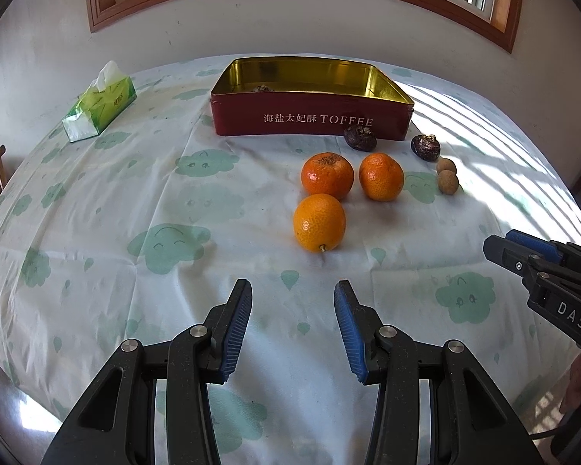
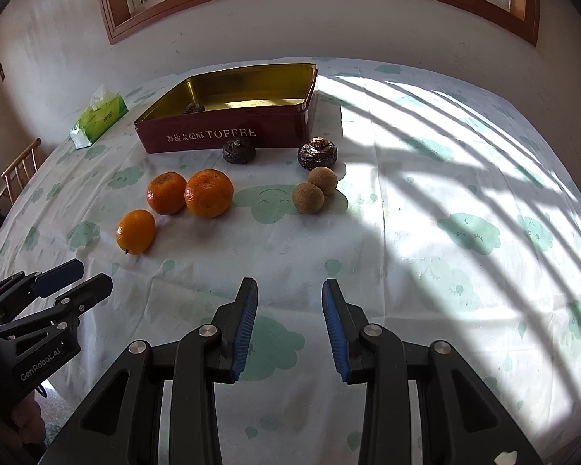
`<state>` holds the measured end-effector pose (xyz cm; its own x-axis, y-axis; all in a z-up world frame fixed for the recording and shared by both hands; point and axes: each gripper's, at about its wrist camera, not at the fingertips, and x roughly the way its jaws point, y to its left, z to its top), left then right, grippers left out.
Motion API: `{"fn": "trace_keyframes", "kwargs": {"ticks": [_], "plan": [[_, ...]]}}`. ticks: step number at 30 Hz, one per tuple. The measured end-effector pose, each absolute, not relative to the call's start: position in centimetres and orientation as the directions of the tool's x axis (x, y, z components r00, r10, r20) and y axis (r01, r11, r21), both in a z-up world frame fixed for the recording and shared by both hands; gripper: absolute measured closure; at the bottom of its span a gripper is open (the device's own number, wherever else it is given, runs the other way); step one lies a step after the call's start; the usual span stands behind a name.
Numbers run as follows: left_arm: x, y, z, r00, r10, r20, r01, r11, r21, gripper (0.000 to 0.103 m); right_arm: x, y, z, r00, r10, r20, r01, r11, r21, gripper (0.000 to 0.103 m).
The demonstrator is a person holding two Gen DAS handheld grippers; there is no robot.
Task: Organize fruits
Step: 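Withdraw both tools from the tin toward the oranges and longans, then grasp a mandarin orange with the left tool while the right tool grasps two brown longans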
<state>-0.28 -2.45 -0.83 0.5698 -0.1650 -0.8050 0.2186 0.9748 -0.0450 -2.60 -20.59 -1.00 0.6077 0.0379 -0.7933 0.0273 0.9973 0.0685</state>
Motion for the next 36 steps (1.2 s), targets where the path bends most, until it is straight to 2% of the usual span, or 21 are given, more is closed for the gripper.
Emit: {"fn": "trace_keyframes", "kwargs": {"ticks": [25, 27, 29, 36], "plan": [[1.8, -3.0, -2.5, 0.556, -0.187, -0.810, 0.217, 0.973, -0.076, 0.057, 0.2, -22.2, -3.2, 0.578, 0.025, -0.816, 0.056, 0.996, 0.070, 0.070], [1.9, -3.0, -2.5, 0.558, -0.195, -0.807, 0.219, 0.972, -0.083, 0.057, 0.6, -22.1, -3.2, 0.579, 0.024, -0.815, 0.053, 0.996, 0.068, 0.069], [2.0, -3.1, -2.6, 0.560, -0.194, -0.806, 0.221, 0.972, -0.080, 0.057, 1.0, -21.9, -3.2, 0.582, 0.022, -0.813, 0.049, 0.997, 0.062, 0.063], [2.5, -3.3, -2.6, 0.567, -0.202, -0.799, 0.224, 0.971, -0.086, 0.054, 2.5, -21.1, -3.5, 0.596, -0.005, -0.803, 0.033, 0.999, 0.019, 0.060]]}}
